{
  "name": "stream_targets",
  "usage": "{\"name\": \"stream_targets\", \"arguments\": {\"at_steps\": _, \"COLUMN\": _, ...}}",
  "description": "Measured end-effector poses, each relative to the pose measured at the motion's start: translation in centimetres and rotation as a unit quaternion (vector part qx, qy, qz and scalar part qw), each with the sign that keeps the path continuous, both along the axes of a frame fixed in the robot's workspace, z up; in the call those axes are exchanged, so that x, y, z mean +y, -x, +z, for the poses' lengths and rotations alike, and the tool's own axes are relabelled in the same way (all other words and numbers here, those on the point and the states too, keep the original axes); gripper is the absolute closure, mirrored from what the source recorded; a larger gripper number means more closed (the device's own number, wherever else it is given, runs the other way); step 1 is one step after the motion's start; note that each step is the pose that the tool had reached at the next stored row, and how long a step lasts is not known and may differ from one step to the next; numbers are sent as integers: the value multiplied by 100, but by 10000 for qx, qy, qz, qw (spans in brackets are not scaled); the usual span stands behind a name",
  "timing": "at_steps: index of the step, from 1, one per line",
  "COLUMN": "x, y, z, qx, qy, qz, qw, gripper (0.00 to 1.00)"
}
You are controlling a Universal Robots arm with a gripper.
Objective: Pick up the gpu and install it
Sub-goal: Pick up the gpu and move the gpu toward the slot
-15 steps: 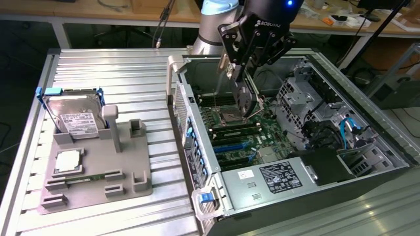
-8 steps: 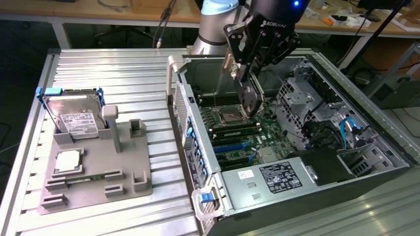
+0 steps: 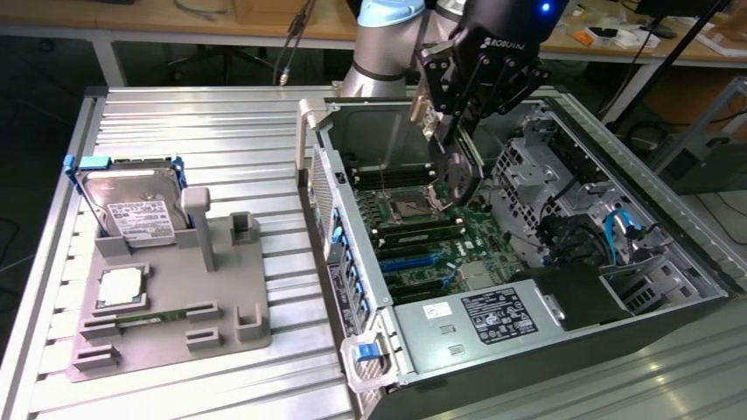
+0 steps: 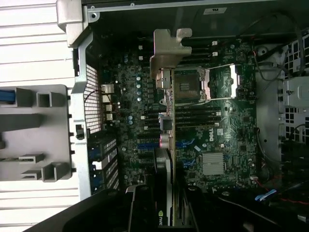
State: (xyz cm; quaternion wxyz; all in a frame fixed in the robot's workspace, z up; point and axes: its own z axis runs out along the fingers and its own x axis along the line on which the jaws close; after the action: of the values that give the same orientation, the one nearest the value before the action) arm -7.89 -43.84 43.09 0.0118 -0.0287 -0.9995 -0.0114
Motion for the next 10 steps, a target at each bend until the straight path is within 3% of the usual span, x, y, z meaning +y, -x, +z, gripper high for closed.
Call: {"name": "stream_targets", "arguments": {"at_steps": 10, "x": 0, "y": -171, "z": 0, "qx": 0, "qy": 0, "qz": 1, "qw": 10000, "gripper": 73}}
